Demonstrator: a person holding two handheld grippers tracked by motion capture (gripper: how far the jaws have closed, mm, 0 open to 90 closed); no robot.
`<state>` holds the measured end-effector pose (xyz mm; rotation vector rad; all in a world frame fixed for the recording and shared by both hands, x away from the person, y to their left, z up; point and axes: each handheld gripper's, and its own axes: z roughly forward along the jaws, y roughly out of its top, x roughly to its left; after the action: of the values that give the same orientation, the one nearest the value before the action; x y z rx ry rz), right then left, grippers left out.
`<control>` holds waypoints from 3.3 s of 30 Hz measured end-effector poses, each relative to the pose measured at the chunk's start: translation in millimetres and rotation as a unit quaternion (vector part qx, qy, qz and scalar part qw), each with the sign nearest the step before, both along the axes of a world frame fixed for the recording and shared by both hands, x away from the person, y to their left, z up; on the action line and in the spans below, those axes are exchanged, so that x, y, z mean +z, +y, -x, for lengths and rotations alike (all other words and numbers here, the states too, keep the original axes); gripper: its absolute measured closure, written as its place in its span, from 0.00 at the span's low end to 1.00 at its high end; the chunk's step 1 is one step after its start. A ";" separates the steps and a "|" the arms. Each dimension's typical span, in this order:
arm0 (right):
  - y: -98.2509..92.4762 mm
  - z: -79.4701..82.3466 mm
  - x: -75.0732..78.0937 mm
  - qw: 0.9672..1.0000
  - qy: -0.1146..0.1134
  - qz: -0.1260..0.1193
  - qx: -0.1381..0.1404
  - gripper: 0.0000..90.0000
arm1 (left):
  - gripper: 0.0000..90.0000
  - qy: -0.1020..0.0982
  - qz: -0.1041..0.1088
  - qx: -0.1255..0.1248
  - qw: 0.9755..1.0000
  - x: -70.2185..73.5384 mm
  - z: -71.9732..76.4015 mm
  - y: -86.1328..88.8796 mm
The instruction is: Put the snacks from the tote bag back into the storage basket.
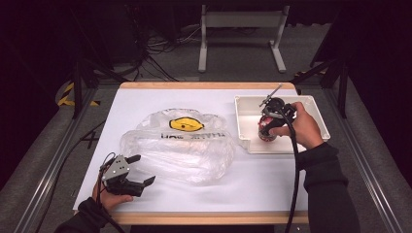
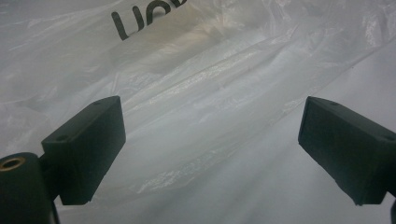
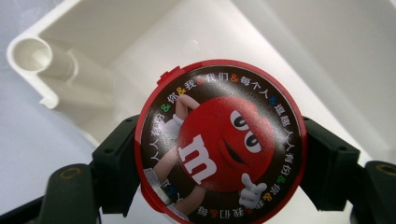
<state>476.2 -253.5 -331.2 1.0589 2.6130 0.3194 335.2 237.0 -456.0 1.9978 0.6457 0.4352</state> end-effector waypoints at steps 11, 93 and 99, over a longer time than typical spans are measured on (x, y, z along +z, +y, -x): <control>-11.5 -6.5 -13.9 1.000 0.008 0.003 -0.019 0.29 | 0.09 0.001 0.000 -0.001 1.000 -0.1 0.0 -0.2; -22.2 17.6 -11.0 0.999 -0.020 0.005 -0.024 0.22 | 0.09 0.001 -0.008 -0.006 1.000 -0.3 0.0 -2.1; -22.7 23.9 -10.4 0.999 -0.027 0.003 -0.017 0.22 | 0.09 0.002 -0.009 -0.005 1.000 -0.3 0.0 -2.0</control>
<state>452.3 -276.2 -341.6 1.0756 2.5447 0.3271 335.2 235.0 -456.3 2.0177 0.6357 0.4322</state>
